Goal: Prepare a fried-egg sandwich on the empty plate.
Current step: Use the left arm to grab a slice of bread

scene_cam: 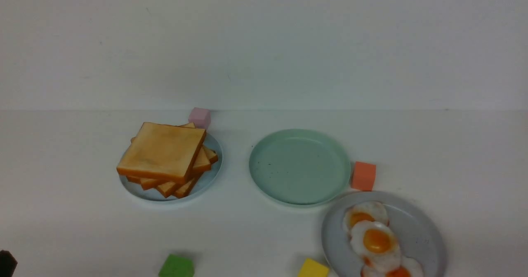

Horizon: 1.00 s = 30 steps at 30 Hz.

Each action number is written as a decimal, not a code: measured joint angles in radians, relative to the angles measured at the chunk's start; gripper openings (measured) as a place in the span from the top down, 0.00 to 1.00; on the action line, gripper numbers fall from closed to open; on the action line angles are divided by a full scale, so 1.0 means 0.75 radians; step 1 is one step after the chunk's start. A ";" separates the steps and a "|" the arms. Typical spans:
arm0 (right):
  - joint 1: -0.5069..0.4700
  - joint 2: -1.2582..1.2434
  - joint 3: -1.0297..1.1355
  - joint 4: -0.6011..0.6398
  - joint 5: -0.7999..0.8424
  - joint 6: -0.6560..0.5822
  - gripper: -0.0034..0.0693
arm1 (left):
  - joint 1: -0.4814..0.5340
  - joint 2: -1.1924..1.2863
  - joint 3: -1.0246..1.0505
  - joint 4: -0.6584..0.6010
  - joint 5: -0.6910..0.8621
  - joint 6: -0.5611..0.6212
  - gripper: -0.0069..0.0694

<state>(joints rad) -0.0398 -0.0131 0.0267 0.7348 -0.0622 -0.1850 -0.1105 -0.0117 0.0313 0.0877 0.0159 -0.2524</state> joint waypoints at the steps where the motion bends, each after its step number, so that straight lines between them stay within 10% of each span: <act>1: 0.000 0.000 0.000 0.073 -0.027 0.000 0.62 | 0.000 0.000 0.000 -0.031 -0.042 -0.047 0.60; 13: 0.000 0.012 -0.280 0.124 0.175 -0.001 0.62 | 0.000 0.002 -0.151 -0.187 -0.351 -0.407 0.60; 30: 0.042 0.774 -1.121 -0.152 0.752 -0.367 0.62 | 0.000 1.017 -1.213 -0.033 0.794 -0.407 0.60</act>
<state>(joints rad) -0.0083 0.5672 -0.8141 0.6211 0.5020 -0.4599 -0.1105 0.7508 -0.8783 0.0631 0.6117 -0.5577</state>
